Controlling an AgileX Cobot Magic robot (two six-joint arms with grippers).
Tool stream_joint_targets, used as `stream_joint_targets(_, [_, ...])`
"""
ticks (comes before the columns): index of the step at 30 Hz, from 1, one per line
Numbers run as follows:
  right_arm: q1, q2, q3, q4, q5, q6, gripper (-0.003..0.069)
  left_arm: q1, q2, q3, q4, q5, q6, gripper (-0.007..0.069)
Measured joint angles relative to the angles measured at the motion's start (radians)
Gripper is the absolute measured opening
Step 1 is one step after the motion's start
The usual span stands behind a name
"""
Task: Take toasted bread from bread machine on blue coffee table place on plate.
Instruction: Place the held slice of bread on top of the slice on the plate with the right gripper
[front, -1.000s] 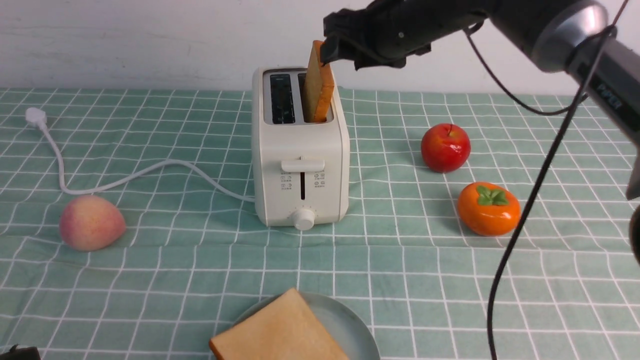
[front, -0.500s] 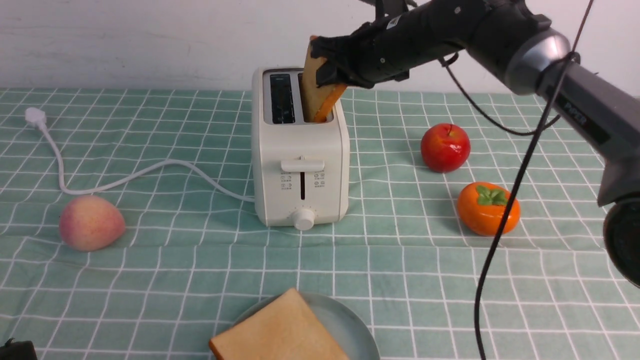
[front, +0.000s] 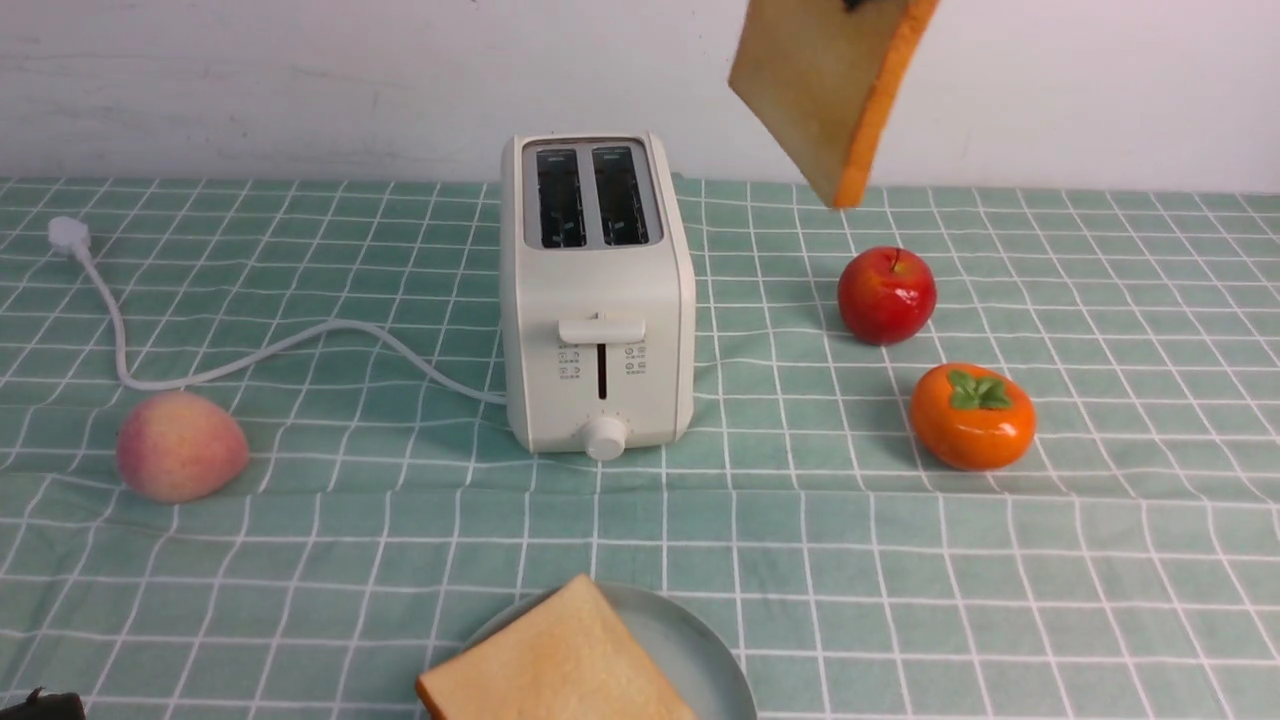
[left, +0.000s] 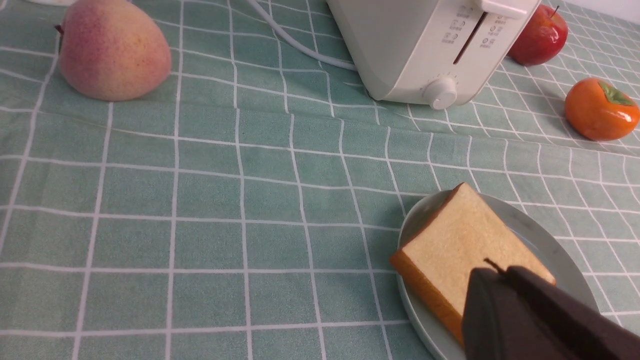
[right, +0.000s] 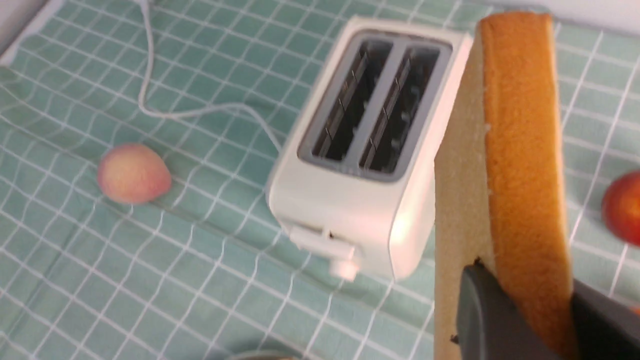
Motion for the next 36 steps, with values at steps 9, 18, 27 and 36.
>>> stream_joint_targets(9, [0.056, -0.132, 0.591, 0.251, 0.000, -0.106, 0.0093, 0.000, 0.000, 0.002, 0.000, -0.001, 0.000, -0.0014])
stream_joint_targets(18, [0.152, 0.007, 0.784, 0.610, -0.041, -0.390, 0.0093, 0.000, 0.000, 0.002, 0.000, -0.004, 0.000, -0.0014])
stream_joint_targets(27, [0.227, 0.103, 0.785, 0.620, -0.171, -0.415, 0.0162, 0.000, 0.000, 0.002, 0.001, -0.004, 0.000, -0.0014])
stream_joint_targets(36, [0.211, 0.108, 0.785, 0.472, -0.275, -0.408, 0.0395, 0.000, 0.000, 0.002, 0.001, -0.014, 0.000, -0.0014])
